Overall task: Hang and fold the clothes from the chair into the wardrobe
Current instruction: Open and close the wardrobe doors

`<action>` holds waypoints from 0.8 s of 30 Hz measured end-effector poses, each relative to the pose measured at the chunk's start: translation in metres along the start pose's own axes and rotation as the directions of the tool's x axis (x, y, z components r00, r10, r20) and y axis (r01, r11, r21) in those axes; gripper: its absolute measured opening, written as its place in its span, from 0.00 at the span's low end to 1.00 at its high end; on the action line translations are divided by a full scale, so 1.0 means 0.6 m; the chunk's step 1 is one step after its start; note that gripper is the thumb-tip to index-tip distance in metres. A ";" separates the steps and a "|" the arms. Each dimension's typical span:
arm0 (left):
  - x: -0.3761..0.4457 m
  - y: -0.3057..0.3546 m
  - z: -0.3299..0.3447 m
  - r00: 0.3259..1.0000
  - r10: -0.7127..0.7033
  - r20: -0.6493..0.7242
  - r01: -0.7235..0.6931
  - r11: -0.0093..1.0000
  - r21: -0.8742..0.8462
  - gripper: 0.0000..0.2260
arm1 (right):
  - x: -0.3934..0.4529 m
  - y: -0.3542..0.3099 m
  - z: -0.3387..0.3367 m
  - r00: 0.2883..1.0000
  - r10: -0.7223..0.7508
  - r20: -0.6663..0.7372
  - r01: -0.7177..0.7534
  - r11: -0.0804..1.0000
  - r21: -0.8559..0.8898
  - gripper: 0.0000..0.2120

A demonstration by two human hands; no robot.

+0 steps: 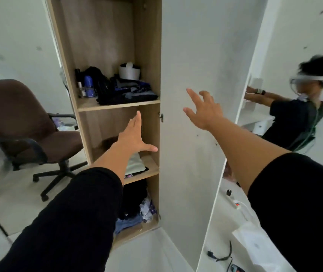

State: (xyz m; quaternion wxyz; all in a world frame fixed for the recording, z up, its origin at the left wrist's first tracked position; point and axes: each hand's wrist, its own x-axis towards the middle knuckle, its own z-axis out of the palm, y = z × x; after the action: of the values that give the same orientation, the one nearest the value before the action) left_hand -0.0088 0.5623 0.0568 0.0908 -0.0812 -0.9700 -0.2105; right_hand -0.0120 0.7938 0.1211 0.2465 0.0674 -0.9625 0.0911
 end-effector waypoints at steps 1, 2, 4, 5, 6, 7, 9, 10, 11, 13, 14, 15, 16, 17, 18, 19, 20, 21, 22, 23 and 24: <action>0.009 0.027 -0.002 1.000 0.030 -0.001 -0.030 1.000 -0.004 0.62 | 0.003 0.017 -0.025 0.999 0.006 -0.035 -0.006 1.000 -0.010 0.29; 0.019 0.052 -0.002 0.998 0.057 0.000 -0.057 0.998 -0.011 0.62 | 0.005 0.033 -0.048 0.997 0.009 -0.072 -0.010 1.000 -0.015 0.29; 0.039 0.101 0.002 0.994 0.108 0.002 -0.108 0.994 -0.034 0.62 | 0.010 0.064 -0.088 0.990 0.013 -0.142 -0.019 0.999 -0.040 0.29; 0.049 0.126 0.005 0.992 0.129 -0.002 -0.129 0.991 -0.046 0.62 | 0.011 0.079 -0.105 0.984 0.016 -0.175 -0.027 0.998 -0.062 0.28; 0.060 0.151 0.008 0.988 0.151 -0.012 -0.151 0.987 -0.054 0.62 | 0.013 0.095 -0.119 0.979 0.019 -0.205 -0.038 0.995 -0.087 0.29; 0.071 0.175 0.012 0.985 0.173 -0.023 -0.174 0.983 -0.054 0.62 | 0.016 0.110 -0.131 0.973 0.023 -0.231 -0.050 0.992 -0.113 0.29; 0.094 0.225 0.025 0.975 0.218 -0.045 -0.221 0.974 -0.048 0.61 | 0.026 0.142 -0.149 0.962 0.027 -0.271 -0.071 0.986 -0.153 0.32; 0.104 0.249 0.034 0.970 0.235 -0.058 -0.238 0.970 -0.049 0.61 | 0.033 0.158 -0.155 0.959 0.031 -0.282 -0.080 0.984 -0.161 0.35; 0.115 0.273 0.043 0.966 0.247 -0.074 -0.251 0.967 -0.049 0.60 | 0.041 0.173 -0.159 0.957 0.038 -0.287 -0.090 0.982 -0.167 0.38; 0.134 0.318 0.063 0.957 0.273 -0.097 -0.277 0.960 -0.033 0.59 | 0.059 0.205 -0.164 0.956 0.056 -0.289 -0.109 0.980 -0.169 0.44; 0.142 0.337 0.072 0.953 0.285 -0.104 -0.288 0.957 -0.021 0.59 | 0.069 0.219 -0.164 0.955 0.061 -0.290 -0.112 0.980 -0.166 0.46; 0.151 0.355 0.081 0.950 0.290 -0.112 -0.293 0.956 -0.011 0.59 | 0.078 0.233 -0.164 0.954 0.060 -0.292 -0.111 0.981 -0.162 0.47; 0.160 0.370 0.088 0.950 0.287 -0.119 -0.291 0.957 -0.010 0.59 | 0.087 0.246 -0.162 0.953 0.054 -0.297 -0.105 0.982 -0.156 0.48; 0.169 0.384 0.094 0.952 0.279 -0.125 -0.283 0.959 -0.016 0.59 | 0.094 0.257 -0.161 0.952 0.046 -0.303 -0.093 0.985 -0.145 0.48; 0.178 0.398 0.100 0.954 0.269 -0.131 -0.274 0.961 -0.024 0.59 | 0.102 0.268 -0.159 0.950 0.035 -0.309 -0.078 0.989 -0.129 0.48; 0.188 0.410 0.105 0.955 0.261 -0.140 -0.267 0.963 -0.027 0.60 | 0.108 0.277 -0.156 0.950 0.020 -0.311 -0.058 0.992 -0.115 0.49; 0.196 0.422 0.110 0.955 0.256 -0.150 -0.263 0.964 -0.028 0.60 | 0.114 0.285 -0.153 0.952 0.002 -0.306 -0.036 0.994 -0.105 0.49; 0.204 0.432 0.115 0.954 0.251 -0.164 -0.259 0.965 -0.029 0.60 | 0.119 0.292 -0.150 0.954 -0.018 -0.300 -0.012 0.995 -0.100 0.49; 0.211 0.439 0.119 0.953 0.242 -0.183 -0.252 0.967 -0.031 0.60 | 0.125 0.298 -0.147 0.954 -0.038 -0.296 0.010 0.995 -0.095 0.48; 0.218 0.445 0.123 0.952 0.228 -0.206 -0.240 0.970 -0.036 0.60 | 0.129 0.303 -0.145 0.954 -0.054 -0.293 0.029 0.996 -0.088 0.48; 0.223 0.448 0.126 0.950 0.213 -0.229 -0.228 0.973 -0.042 0.60 | 0.132 0.308 -0.143 0.954 -0.065 -0.294 0.045 0.996 -0.076 0.49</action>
State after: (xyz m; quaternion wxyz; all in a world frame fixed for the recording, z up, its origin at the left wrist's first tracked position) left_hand -0.0968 0.8519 0.1231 0.2191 -0.1678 -0.9309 -0.2394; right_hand -0.0738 0.9852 0.2073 0.3923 0.0712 -0.9151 0.0604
